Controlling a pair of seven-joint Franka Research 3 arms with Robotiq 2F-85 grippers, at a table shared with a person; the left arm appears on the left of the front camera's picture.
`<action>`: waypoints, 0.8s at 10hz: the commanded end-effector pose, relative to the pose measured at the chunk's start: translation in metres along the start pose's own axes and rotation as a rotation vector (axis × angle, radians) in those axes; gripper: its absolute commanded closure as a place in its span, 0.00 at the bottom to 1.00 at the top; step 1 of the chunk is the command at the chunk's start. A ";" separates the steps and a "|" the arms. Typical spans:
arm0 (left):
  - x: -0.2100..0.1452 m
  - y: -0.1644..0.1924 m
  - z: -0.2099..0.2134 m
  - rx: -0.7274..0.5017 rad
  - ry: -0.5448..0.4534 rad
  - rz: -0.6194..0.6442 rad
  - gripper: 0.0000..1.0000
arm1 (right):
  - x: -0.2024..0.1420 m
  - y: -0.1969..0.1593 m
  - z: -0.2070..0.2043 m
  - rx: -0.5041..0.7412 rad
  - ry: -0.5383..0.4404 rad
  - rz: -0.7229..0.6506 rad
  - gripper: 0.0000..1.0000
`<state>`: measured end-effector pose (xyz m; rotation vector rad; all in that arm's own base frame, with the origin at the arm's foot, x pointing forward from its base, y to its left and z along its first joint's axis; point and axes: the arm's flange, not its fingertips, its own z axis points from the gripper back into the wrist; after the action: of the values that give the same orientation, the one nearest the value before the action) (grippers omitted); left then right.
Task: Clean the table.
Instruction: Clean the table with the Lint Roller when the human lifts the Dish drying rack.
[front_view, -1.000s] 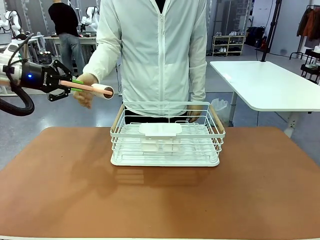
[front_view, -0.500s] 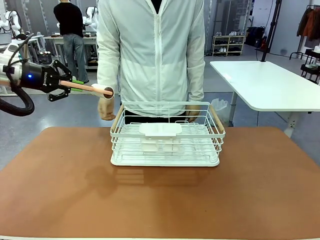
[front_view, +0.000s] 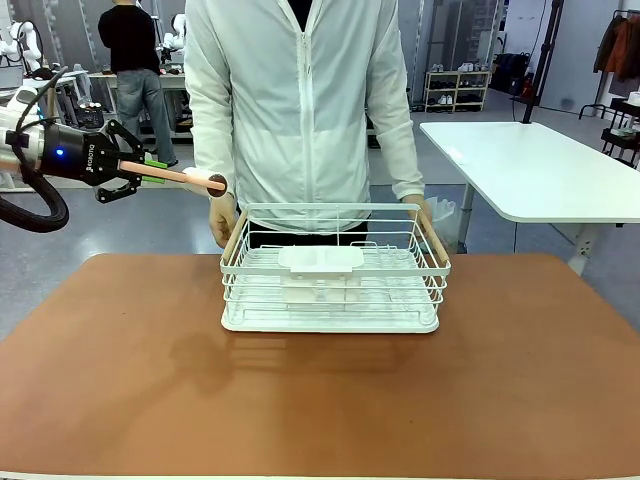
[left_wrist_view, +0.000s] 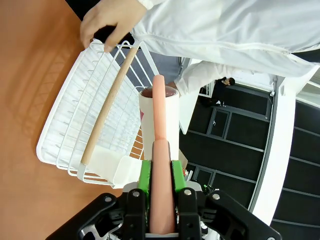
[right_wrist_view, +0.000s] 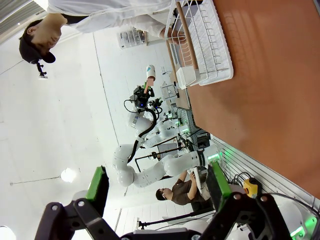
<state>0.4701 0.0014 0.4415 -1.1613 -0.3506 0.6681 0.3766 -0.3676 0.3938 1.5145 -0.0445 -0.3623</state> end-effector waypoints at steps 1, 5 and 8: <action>0.000 -0.001 -0.001 -0.001 0.000 -0.001 1.00 | -0.003 0.003 -0.001 -0.011 -0.005 -0.007 0.00; 0.000 -0.001 -0.001 -0.001 0.000 -0.001 1.00 | -0.003 0.003 -0.001 -0.011 -0.005 -0.007 0.00; 0.000 -0.001 -0.001 -0.001 0.000 -0.001 1.00 | -0.003 0.003 -0.001 -0.011 -0.005 -0.007 0.00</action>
<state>0.4701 0.0014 0.4415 -1.1613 -0.3506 0.6682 0.3766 -0.3676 0.3938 1.5145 -0.0445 -0.3623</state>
